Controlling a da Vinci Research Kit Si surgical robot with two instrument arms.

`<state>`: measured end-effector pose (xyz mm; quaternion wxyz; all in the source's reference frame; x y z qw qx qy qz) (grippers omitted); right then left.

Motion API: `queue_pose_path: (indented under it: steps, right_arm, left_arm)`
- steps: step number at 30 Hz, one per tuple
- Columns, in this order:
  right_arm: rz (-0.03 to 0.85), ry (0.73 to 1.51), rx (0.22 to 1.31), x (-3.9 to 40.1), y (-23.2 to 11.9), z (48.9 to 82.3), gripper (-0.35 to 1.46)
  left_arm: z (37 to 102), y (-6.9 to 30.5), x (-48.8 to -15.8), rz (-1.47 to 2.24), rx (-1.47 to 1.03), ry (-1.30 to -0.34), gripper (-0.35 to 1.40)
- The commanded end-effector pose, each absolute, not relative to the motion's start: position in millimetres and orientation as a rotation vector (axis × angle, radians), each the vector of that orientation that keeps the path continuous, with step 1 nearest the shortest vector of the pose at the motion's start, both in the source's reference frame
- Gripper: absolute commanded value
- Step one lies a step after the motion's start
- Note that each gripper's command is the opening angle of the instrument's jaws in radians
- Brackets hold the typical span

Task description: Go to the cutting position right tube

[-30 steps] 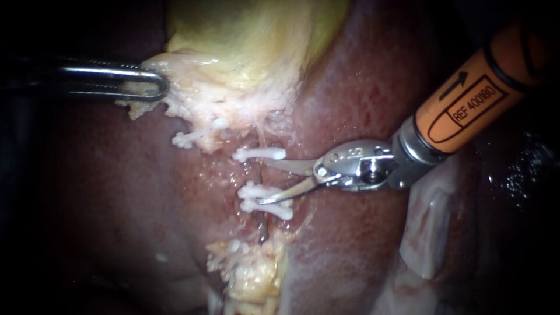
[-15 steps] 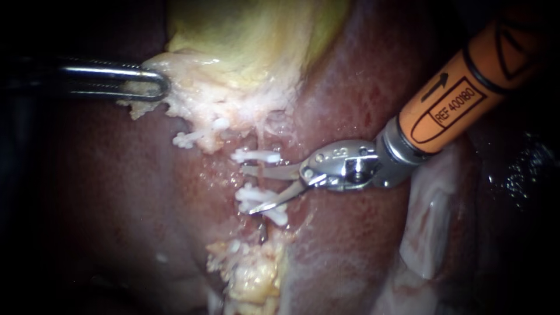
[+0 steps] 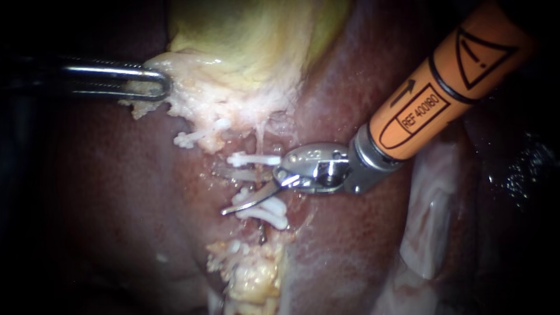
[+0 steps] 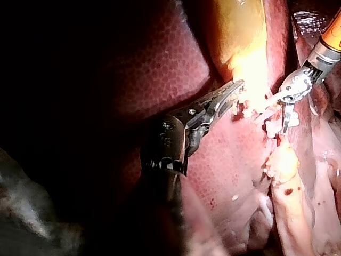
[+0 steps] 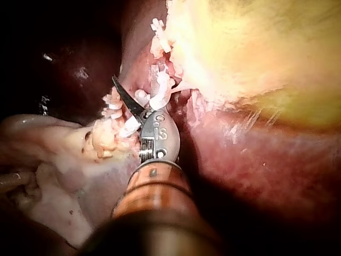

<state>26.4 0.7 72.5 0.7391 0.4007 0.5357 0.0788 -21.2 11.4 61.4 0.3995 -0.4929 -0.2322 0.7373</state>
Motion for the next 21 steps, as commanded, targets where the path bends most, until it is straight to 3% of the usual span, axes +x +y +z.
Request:
queue_pose_path:
  steps: [1,21]
  right_arm:
    - [0.179,1.181,0.882,26.4,0.7,72.4,1.31]
    - [0.192,1.17,0.927,27.1,-0.8,69.4,1.31]
  left_arm:
    - [61.4,11.4,-21.2,1.866,-1.247,-0.587,-0.35]
    - [61.5,11.4,-21.2,1.866,-1.247,-0.587,-0.35]
